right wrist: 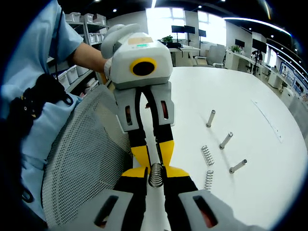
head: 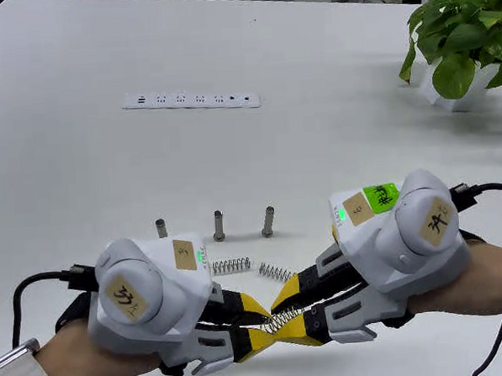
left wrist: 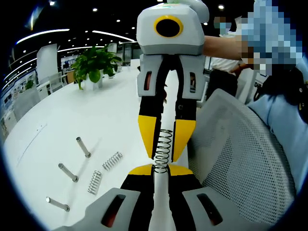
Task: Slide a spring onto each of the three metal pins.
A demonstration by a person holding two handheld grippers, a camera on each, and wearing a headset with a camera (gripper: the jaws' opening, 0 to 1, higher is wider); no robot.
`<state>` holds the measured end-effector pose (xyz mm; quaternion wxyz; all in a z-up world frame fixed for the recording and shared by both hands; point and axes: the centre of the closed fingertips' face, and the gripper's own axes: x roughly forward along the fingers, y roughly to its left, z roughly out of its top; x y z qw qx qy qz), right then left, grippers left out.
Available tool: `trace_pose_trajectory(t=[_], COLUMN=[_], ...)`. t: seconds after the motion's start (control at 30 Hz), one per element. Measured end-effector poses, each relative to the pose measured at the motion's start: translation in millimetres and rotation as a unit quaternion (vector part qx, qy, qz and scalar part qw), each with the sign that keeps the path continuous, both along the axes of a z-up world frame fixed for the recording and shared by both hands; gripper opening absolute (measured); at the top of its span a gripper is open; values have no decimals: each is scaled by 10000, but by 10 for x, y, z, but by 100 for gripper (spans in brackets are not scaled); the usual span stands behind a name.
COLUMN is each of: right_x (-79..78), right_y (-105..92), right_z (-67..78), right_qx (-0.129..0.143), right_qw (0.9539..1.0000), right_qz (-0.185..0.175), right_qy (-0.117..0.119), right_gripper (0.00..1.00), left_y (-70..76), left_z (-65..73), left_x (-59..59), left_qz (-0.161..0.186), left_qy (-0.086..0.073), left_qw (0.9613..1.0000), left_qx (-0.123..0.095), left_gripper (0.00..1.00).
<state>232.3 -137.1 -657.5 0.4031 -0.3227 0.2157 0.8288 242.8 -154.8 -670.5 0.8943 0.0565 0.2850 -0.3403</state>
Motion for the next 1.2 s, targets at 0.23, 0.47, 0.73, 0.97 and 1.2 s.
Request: trace_pose_trajectory(t=[0.23, 0.47, 0.73, 0.97, 1.2], right_x=[15, 13, 10, 27, 42], right_y=[-20, -36, -63, -45, -39], right_z=[-33, -47, -42, -37, -74], right_qx=[-81, -179, -317, -311, -368], right_qw=[10000, 9998, 9995, 9995, 9992], right_qz=[-17, -61, -44, -31, -27], right_qy=[-26, -30, -41, -80, -141], right_gripper=[13, 12, 12, 12, 12], left_y=[-9, 19, 7, 9, 236], left_z=[-5, -17, -41, -15, -23], left_x=[-7, -9, -10, -12, 8], left_qz=[-21, -5, 17, 136, 747], left_qy=[16, 30, 25, -61, -172], left_qw=[10000, 10000, 9999, 9998, 9969], left_qx=[-9, -36, -121, -152, -195], left_gripper=[9, 9, 10, 13, 41])
